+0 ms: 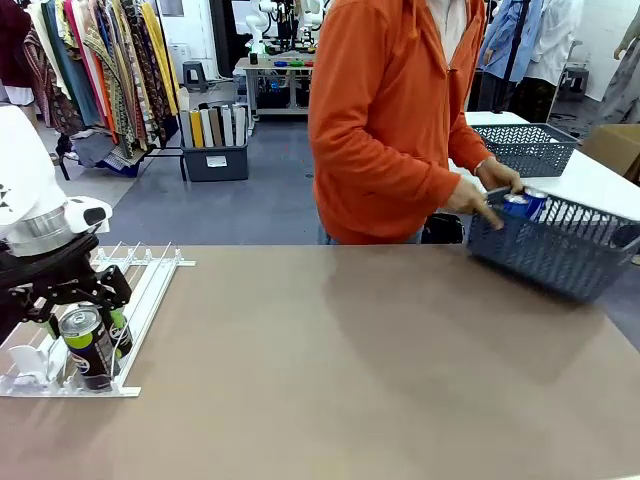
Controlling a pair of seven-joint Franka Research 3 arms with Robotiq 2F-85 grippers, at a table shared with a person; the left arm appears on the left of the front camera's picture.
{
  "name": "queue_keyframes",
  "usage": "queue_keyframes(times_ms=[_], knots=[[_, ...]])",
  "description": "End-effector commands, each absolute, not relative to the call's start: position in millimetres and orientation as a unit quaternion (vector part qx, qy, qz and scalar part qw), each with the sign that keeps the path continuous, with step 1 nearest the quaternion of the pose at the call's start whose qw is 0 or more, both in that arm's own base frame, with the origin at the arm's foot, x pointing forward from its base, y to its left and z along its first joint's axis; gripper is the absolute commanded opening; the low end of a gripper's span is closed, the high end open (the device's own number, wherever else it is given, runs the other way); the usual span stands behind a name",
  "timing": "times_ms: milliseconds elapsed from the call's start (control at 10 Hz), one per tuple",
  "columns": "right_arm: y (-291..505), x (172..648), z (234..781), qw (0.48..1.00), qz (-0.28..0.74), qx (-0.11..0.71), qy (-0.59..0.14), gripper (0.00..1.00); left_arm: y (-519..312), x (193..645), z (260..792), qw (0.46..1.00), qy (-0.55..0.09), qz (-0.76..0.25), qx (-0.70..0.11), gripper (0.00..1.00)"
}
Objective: Retrieve and store the cans from the dispenser.
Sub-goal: Pick up one can from the Automatic Can Dispenser and place it in the middle of the table.
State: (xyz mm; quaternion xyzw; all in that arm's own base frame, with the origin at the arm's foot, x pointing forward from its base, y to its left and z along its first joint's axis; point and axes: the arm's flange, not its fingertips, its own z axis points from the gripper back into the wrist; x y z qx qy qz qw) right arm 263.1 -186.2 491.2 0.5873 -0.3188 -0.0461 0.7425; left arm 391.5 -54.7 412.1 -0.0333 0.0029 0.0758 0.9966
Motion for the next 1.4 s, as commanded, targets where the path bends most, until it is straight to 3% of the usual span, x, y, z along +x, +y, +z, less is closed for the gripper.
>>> queue_keyframes(times_ms=[0, 100, 200, 900, 1300], knots=[[-185, 266, 495, 0.732, -0.044, 0.594, -0.33, 1.0, -56, 392, 414, 0.996, 0.007, 0.078, -0.041, 0.87], [-185, 266, 495, 0.732, -0.044, 0.594, -0.33, 1.0, -57, 392, 413, 0.996, 0.01, 0.078, -0.037, 0.48], [-185, 266, 495, 0.732, -0.044, 0.594, -0.33, 1.0, -57, 392, 413, 0.997, 0.013, 0.075, -0.032, 0.0], [-185, 266, 495, 0.732, -0.044, 0.594, -0.33, 1.0, -54, 386, 427, 0.996, -0.011, 0.082, -0.029, 0.0], [-185, 266, 495, 0.732, -0.044, 0.594, -0.33, 1.0, -45, 338, 530, 0.996, -0.063, 0.027, -0.056, 0.0]])
